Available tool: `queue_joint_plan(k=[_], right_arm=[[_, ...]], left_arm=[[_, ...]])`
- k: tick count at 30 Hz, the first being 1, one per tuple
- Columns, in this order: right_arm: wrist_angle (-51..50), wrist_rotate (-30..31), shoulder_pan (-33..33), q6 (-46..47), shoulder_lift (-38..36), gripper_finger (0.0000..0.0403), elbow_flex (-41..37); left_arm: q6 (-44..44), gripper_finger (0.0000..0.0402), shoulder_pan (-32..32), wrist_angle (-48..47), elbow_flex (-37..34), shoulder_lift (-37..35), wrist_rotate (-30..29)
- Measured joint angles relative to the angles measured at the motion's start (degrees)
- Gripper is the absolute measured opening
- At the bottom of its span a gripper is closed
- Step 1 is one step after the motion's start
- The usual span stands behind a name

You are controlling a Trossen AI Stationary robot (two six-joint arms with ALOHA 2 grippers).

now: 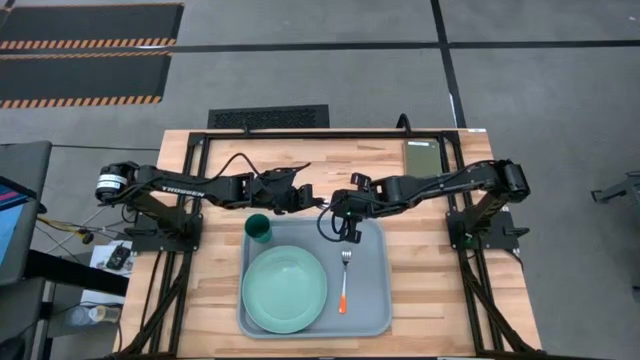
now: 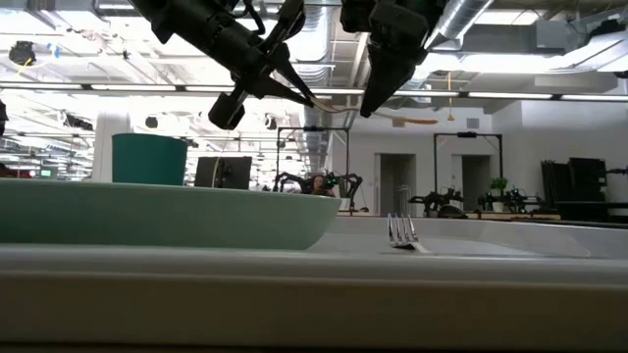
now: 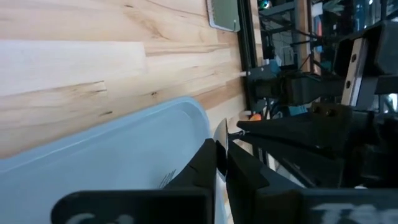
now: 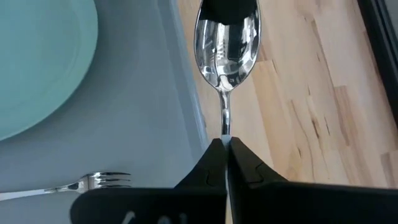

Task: Pick and place plate/cup/fork/spoon on tray
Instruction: Put the orange spoon to the right side of the blue plate on the blue serving tray

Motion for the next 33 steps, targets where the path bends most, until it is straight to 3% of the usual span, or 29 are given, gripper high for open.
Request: queue_joint_plan(k=[6,14,20,27,33], right_arm=[[0.4,0.4,0.0,0.1,0.0,0.0045,0.0],[0.2,0.8,0.1,0.3,0.0,0.0161,0.0],[-5.3,0.6,0.8,2.0,0.0,0.0233,0.0],[-11.9,0.0,3.6,5.1,-3.1,0.0248,0.0],[-17.5,-2.9,10.3,14.2,-7.2,0.0248,0.0]], left_arm=[[3.5,0.0,0.4,-1.4,0.0,0.0,0.6],[10.0,0.0001,2.1,-3.0,0.1,0.0,-0.8],[17.3,0.0001,4.6,-4.5,0.1,0.0,-1.5],[26.7,0.0001,9.2,-10.9,0.1,0.0,-1.7],[32.2,0.0,10.6,-15.2,3.5,0.0,1.5]])
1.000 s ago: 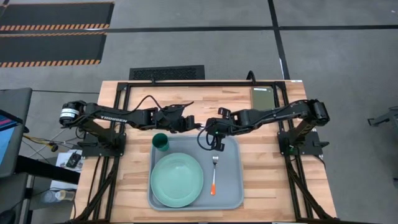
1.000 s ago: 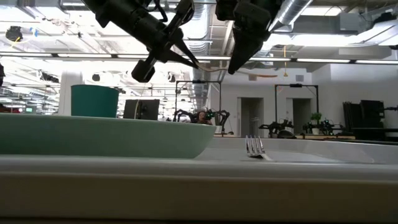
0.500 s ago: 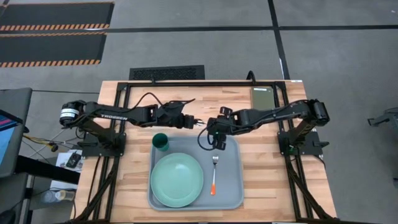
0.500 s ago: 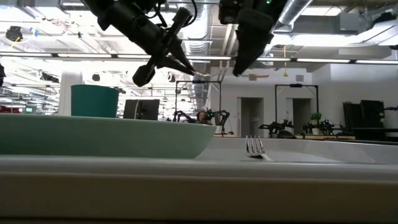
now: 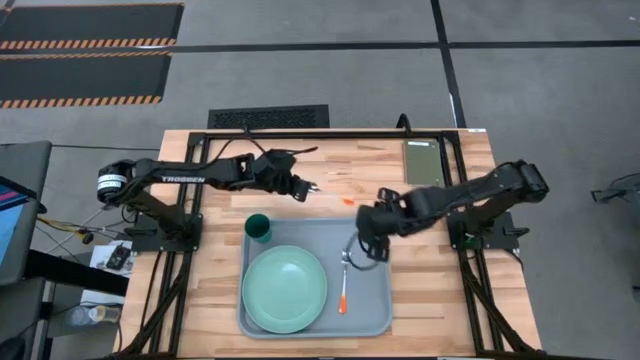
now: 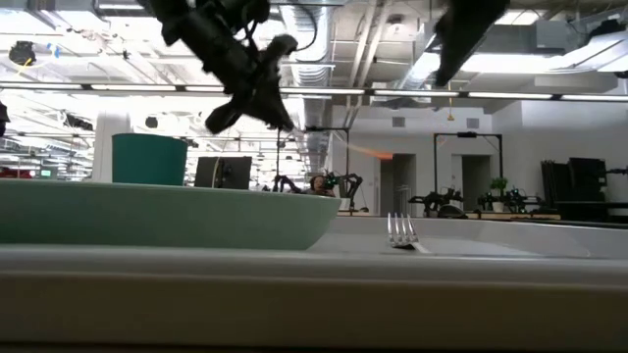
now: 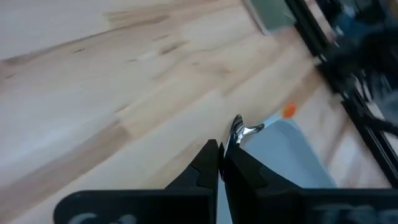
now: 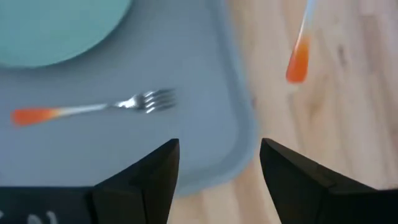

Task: Pick and place plate/cup/fork/spoon on tray
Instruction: Put the orange spoon to the right side of the blue plate on the blue serving tray

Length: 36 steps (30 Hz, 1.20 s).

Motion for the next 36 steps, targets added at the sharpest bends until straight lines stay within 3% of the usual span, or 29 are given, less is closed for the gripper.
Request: queue_joint_plan(k=[8,16,22,28,36], right_arm=[[-2.1,0.1,13.0,13.7,-3.7,0.0249,0.0],[-1.5,3.5,22.8,23.3,-3.0,0.0249,0.0],[0.4,6.3,25.1,26.7,-3.1,0.0249,0.0],[0.8,6.5,26.8,29.9,-3.1,0.0249,0.0],[0.8,7.9,32.0,36.5,-3.1,0.0249,0.0]], left_arm=[[10.0,0.0,-0.8,-16.4,12.9,0.0,0.4],[13.4,0.0,-2.9,-21.4,19.3,2.2,3.0],[18.8,0.0,-5.1,-28.4,33.7,15.4,8.0],[28.7,0.0,-7.5,-37.8,51.8,28.5,8.2],[33.2,0.0,-11.9,-39.7,62.3,41.0,9.7]])
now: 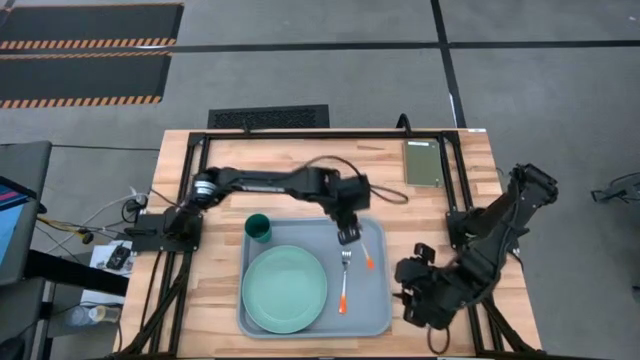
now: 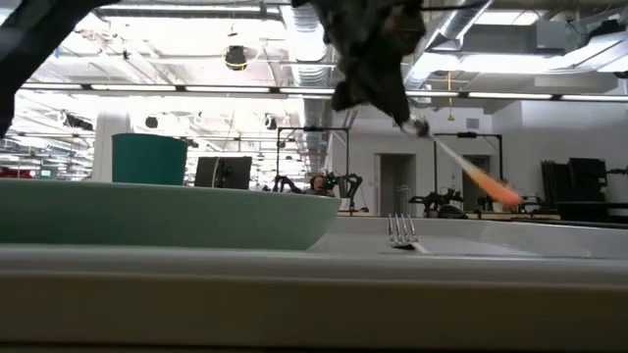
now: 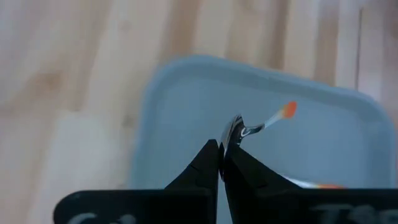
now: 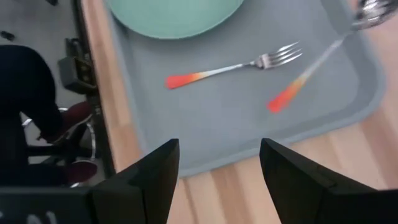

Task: Pick and place plate/cup/fork/spoon on tray
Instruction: Put the orange spoon to the right side of the blue plate on the blue serving tray

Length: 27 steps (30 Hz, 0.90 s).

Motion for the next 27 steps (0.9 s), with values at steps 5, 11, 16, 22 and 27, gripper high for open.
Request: queue_joint_plan(k=[5,11,16,22,27], right_arm=[[0.2,3.0,4.0,4.2,0.0,0.0249,-0.6],[0.2,5.4,6.4,9.3,0.0,0.0249,-2.5],[1.4,5.6,6.9,11.0,0.0,0.0249,-3.9],[3.1,5.6,6.9,11.1,0.0,0.0249,-5.5],[3.9,5.6,6.9,11.0,0.0,0.0249,-6.1]], left_arm=[[2.4,0.0,-3.2,0.2,3.6,5.6,3.9],[7.5,0.0,-6.1,0.0,4.8,9.5,7.1],[10.4,0.0,-6.4,-0.5,5.2,11.2,7.2],[11.7,0.0001,-6.2,0.5,5.2,11.5,7.0],[12.7,0.0,-5.5,-0.2,5.2,11.5,6.9]])
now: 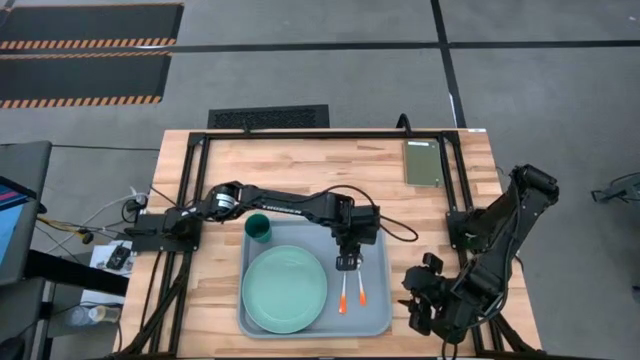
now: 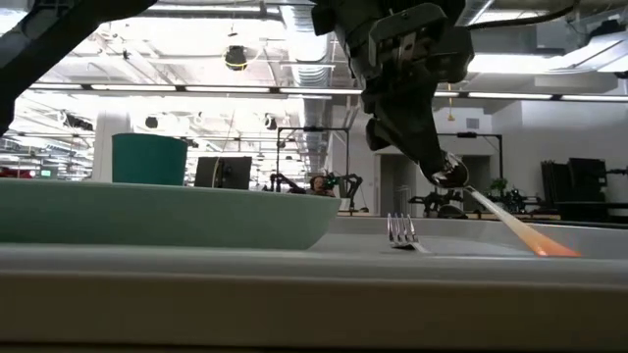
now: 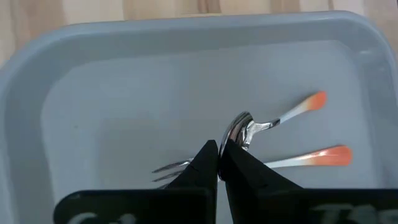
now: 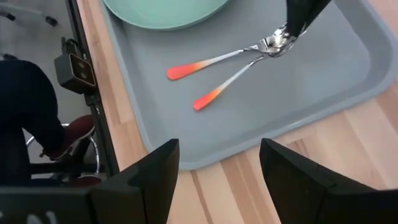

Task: Pick and place plate/cup/fork/spoon on tray
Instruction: Put the orange spoon to the right side of the blue plate on the blue serving tray

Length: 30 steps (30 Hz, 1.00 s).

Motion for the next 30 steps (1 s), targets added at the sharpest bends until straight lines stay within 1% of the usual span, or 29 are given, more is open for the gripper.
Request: queue_joint_plan(k=[7,13,16,20,22,27,30], right_arm=[[0.4,0.3,0.0,0.0,0.0,0.0249,0.0],[0.4,1.8,-0.1,-0.1,0.0,0.0249,0.0],[0.5,2.0,-0.1,0.0,0.0,0.0249,0.0],[0.9,2.0,-0.1,0.0,0.0,0.0249,0.0],[1.1,2.1,-0.1,-0.1,0.0,0.0249,0.1],[1.5,2.6,-0.1,-0.1,0.0,0.0249,0.1],[1.7,2.7,0.0,-0.1,0.0,0.0249,0.1]], left_arm=[[2.0,0.0,-0.8,1.8,0.0,0.0,-1.3],[4.8,0.0,-1.7,0.8,0.0,0.0,-3.7],[4.7,0.0,-1.7,-0.1,0.0,0.0,-4.3],[5.4,0.0001,-1.6,-1.4,-0.1,2.1,-4.2],[5.6,0.0001,-1.6,-0.3,-0.2,3.2,-4.4],[5.7,0.0,-1.6,-0.8,-0.2,4.0,-8.7],[5.8,0.0,-1.5,-0.7,-0.2,3.9,-9.5]])
